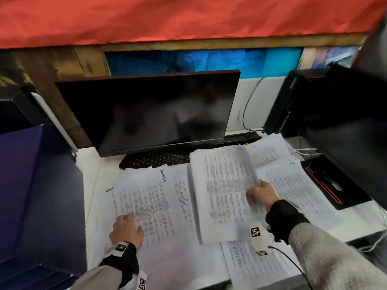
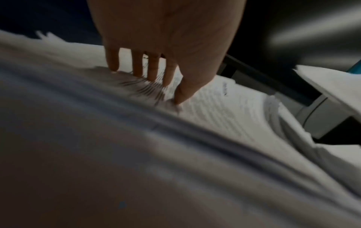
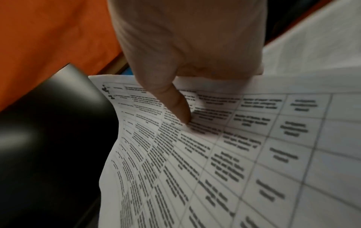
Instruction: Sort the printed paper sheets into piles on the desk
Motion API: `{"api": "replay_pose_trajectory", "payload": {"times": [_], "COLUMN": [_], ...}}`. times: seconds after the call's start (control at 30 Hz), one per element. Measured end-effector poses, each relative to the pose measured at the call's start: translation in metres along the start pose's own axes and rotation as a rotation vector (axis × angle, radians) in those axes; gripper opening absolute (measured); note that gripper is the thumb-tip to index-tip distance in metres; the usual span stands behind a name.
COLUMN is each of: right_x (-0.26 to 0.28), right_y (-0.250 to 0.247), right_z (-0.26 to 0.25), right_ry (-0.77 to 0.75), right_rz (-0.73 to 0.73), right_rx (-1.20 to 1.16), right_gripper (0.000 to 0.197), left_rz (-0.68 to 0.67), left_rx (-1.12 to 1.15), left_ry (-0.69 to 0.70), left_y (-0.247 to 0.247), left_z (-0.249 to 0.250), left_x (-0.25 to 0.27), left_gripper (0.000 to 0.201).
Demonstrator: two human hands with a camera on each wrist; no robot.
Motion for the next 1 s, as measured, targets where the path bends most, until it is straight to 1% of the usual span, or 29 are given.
{"api": "replay_pose_trajectory", "payload": {"times": [0.1, 0.17, 0.23, 0.3, 0.37, 0.57, 0.67, 0.7, 0.77, 0.8, 0.87, 0.93, 1.0], "right_x": [-0.03, -0.044, -0.052, -0.059, -0.071, -0.102, -0.121, -0.12, -0.111, -0.104, -0.092, -0.08, -0.058], "right_y": [-0.102, -0.157, -0.19, -0.207, -0.214, -0.199, -0.187, -0.184, -0.173, -0.163, -0.129, -0.077, -0.014], "right_z": [0.046, 0.073, 0.092, 0.104, 0.113, 0.111, 0.111, 0.109, 0.093, 0.081, 0.05, 0.018, -0.011], "right_ry": [0.115, 0.197, 0.268, 0.318, 0.334, 0.308, 0.299, 0.315, 0.292, 0.26, 0.147, -0.035, -0.256], "right_rz": [0.2, 0.304, 0.336, 0.324, 0.315, 0.229, 0.226, 0.256, 0.328, 0.351, 0.345, 0.289, 0.205], "right_rx": [0.127, 0.219, 0.289, 0.362, 0.408, 0.571, 0.661, 0.674, 0.714, 0.73, 0.776, 0.733, 0.574], "right_gripper": [0.017, 0.028, 0.038, 0.045, 0.046, 0.025, 0.044, 0.052, 0.073, 0.079, 0.075, 0.067, 0.052], "left_rz": [0.072, 0.088, 0.094, 0.105, 0.109, 0.117, 0.138, 0.15, 0.169, 0.175, 0.175, 0.16, 0.126], "left_rx": [-0.034, -0.013, 0.014, 0.033, 0.059, 0.105, 0.151, 0.166, 0.184, 0.184, 0.178, 0.173, 0.159], "left_ry": [0.05, 0.032, -0.007, -0.05, -0.096, -0.19, -0.325, -0.381, -0.458, -0.473, -0.484, -0.506, -0.526], "left_y": [0.006, 0.007, 0.008, 0.009, 0.011, 0.012, 0.01, 0.008, 0.004, 0.002, 0.0, -0.002, -0.003], "left_z": [-0.001, 0.0, 0.0, 0.001, 0.002, 0.005, -0.007, -0.012, -0.02, -0.022, -0.025, -0.029, -0.033], "left_x": [0.001, 0.0, 0.001, 0.002, 0.004, 0.005, 0.014, 0.019, 0.025, 0.027, 0.027, 0.027, 0.026], "left_gripper": [0.052, 0.051, 0.05, 0.049, 0.049, 0.051, 0.056, 0.06, 0.071, 0.075, 0.081, 0.085, 0.091]}}
Point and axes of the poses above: each hand's wrist, its own x-axis away from the middle knuckle, its own y-axis out of the palm, z = x × y, the point moved 9 cm from there along -x, towards the middle knuckle, and after that the axes turned 12 degrees about x, right-handed, at the moved point
